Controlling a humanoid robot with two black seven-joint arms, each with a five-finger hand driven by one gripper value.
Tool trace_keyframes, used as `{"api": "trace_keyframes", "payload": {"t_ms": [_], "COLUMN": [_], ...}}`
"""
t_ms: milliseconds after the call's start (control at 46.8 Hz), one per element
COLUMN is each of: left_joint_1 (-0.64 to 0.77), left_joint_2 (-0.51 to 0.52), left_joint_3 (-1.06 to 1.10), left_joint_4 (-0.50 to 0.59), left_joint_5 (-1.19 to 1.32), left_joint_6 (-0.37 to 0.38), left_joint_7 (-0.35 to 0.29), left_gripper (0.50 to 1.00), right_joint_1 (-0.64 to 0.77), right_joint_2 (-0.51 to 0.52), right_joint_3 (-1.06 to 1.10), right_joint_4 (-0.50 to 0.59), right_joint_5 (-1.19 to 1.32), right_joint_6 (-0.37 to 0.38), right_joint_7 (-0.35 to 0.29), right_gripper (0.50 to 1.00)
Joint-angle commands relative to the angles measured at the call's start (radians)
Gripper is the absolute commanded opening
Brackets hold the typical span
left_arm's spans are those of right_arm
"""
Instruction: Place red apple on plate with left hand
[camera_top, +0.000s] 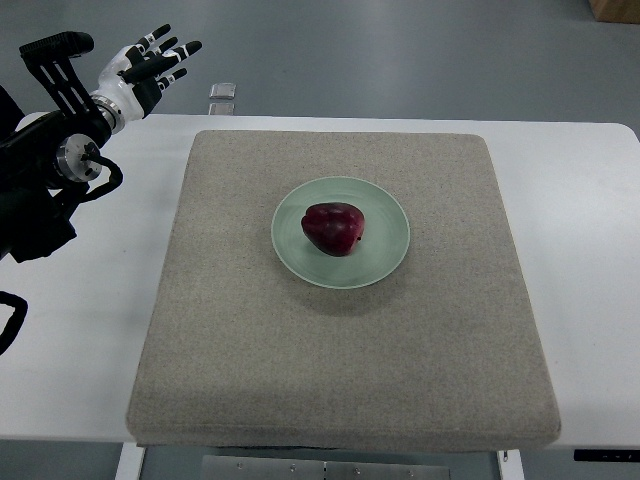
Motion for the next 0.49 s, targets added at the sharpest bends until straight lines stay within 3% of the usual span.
{"api": "trace_keyframes", "payload": {"t_ms": [0, 470], "left_joint_1": [0.012, 0.02], "left_joint_2": [0.0, -0.008], "left_joint_3": [-0.023, -0.038], "left_joint_4": [0.001, -0.004], "left_joint_5": [-0.001, 0.011], "left_joint_6": [-0.038, -0.041], "left_joint_7": [-0.019, -0.035], "left_gripper": [0.988, 0.992], "right_joint_1": [0.0, 0.0], "right_joint_2": [0.0, 0.0], "right_joint_3": [0.001, -0.001], "right_joint_4": [0.0, 0.0], "right_joint_5": [0.0, 0.0], "right_joint_6": [0.0, 0.0], "right_joint_7": [0.0, 0.0], "right_gripper": [0.964, 0.964]}}
